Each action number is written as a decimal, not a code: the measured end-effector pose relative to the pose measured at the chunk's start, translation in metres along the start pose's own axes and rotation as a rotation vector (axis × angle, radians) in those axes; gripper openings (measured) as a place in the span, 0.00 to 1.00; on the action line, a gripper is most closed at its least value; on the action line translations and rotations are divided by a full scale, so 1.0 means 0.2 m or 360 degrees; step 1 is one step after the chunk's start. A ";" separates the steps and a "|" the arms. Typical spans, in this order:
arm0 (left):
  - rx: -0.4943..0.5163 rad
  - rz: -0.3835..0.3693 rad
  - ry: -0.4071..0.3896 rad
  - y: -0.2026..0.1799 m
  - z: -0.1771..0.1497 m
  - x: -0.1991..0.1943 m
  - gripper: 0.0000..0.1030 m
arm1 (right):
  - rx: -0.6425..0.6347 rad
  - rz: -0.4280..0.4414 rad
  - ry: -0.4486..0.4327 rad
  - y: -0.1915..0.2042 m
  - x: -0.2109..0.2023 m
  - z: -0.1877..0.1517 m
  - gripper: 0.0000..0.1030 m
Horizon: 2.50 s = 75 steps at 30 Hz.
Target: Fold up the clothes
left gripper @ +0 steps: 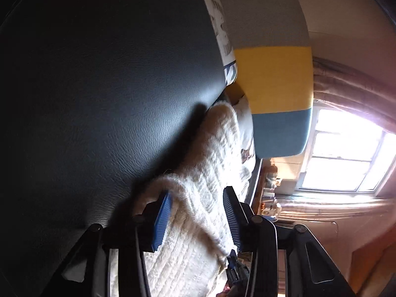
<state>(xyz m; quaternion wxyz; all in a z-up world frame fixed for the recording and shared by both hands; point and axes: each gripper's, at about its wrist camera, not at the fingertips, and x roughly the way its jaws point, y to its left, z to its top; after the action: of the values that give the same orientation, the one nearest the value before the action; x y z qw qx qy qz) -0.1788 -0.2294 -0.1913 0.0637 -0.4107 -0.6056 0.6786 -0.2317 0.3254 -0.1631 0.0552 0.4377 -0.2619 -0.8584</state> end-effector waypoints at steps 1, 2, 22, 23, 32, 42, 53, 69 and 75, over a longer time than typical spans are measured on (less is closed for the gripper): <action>0.0008 -0.0002 -0.0001 -0.01 0.00 -0.02 0.44 | -0.0002 0.0011 -0.0009 0.00 -0.02 0.00 0.19; 0.0006 -0.0003 -0.0001 -0.01 0.00 -0.03 0.46 | -0.0005 0.0020 -0.0015 0.00 -0.04 0.00 0.19; -0.0044 0.0087 -0.0021 -0.12 -0.07 0.24 0.08 | 0.0681 0.0361 0.0003 -0.25 0.01 -0.03 0.21; -0.0027 0.0099 -0.0030 -0.12 -0.07 0.24 0.08 | 0.0710 0.0380 0.0016 -0.26 0.03 -0.04 0.21; 0.0139 0.0107 -0.0135 -0.11 -0.01 0.15 0.06 | 0.0250 0.0147 0.0023 0.01 0.11 0.00 0.17; 0.0385 0.0174 0.0057 -0.19 -0.06 0.00 0.26 | -0.0032 -0.0037 -0.0211 0.10 -0.18 0.07 0.26; 0.0897 0.0307 -0.0056 -0.68 -0.06 0.32 0.43 | -0.0964 -0.0249 0.0012 0.57 0.12 0.04 0.27; 0.1352 0.0600 -0.0092 -0.49 -0.33 0.59 0.43 | -0.0829 -0.0187 0.0110 0.11 0.06 0.00 0.27; 0.1474 0.0743 -0.0044 -0.55 -0.35 0.63 0.43 | -0.0626 -0.0199 0.0149 0.14 0.01 0.03 0.28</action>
<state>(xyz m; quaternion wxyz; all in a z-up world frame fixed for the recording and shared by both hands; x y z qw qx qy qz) -0.2615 -0.0728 -0.1504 0.0777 -0.4546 -0.1350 0.8770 -0.2402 0.3037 -0.1482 0.0983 0.4734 -0.0589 -0.8734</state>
